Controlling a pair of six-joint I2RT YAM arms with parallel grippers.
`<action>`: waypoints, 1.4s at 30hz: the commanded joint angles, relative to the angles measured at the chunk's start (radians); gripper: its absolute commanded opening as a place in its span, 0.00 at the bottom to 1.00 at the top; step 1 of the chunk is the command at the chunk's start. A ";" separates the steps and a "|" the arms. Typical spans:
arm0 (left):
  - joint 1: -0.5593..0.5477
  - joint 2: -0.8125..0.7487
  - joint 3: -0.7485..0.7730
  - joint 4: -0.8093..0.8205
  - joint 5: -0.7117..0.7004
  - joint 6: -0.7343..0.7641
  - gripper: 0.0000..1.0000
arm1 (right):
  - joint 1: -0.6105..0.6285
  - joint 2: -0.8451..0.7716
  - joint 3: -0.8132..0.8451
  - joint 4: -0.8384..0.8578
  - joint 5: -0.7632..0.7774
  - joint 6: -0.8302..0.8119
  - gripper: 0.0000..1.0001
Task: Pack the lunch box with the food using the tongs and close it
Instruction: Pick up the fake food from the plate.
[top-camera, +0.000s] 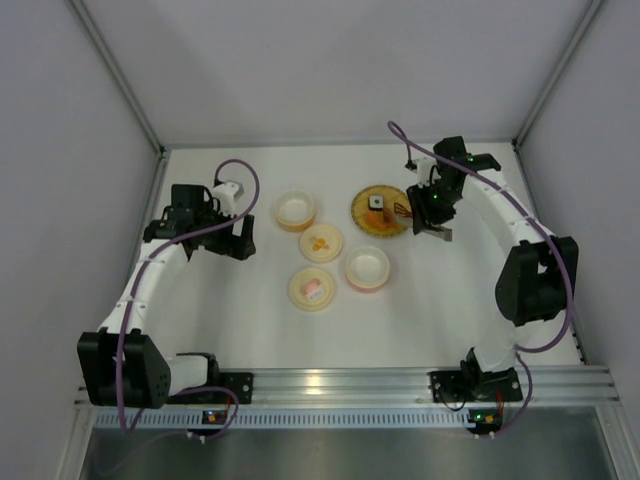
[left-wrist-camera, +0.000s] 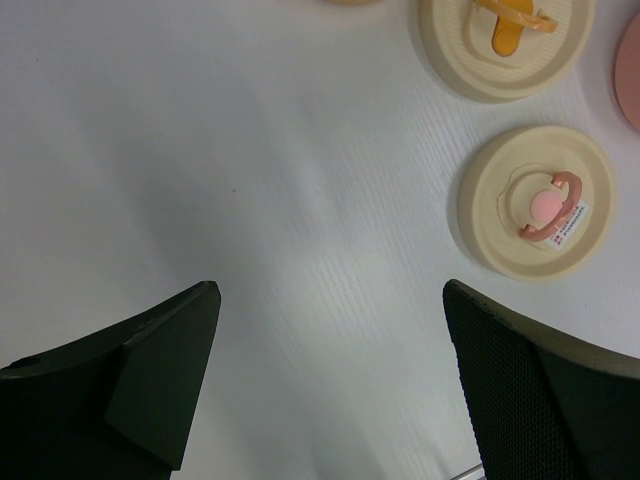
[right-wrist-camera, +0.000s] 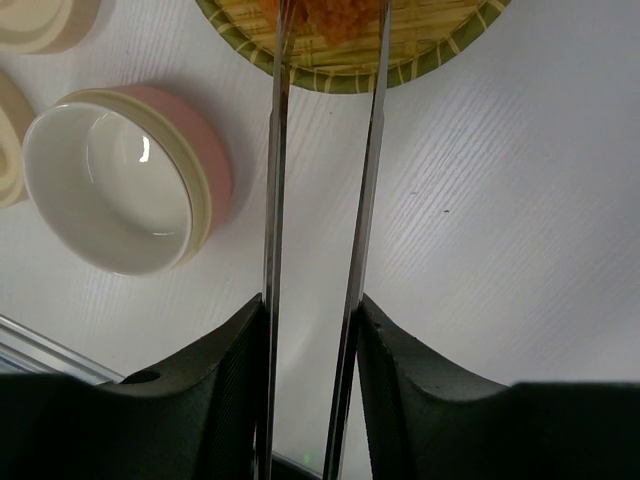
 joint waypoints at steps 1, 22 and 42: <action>-0.002 0.003 -0.007 0.047 0.004 -0.003 0.98 | 0.023 0.019 0.062 -0.008 -0.009 0.016 0.38; -0.002 0.005 0.032 0.027 -0.011 -0.004 0.98 | 0.000 -0.144 0.062 -0.031 -0.052 -0.094 0.00; -0.002 0.006 0.030 0.024 -0.002 -0.003 0.98 | -0.008 -0.220 0.051 -0.104 -0.099 -0.259 0.00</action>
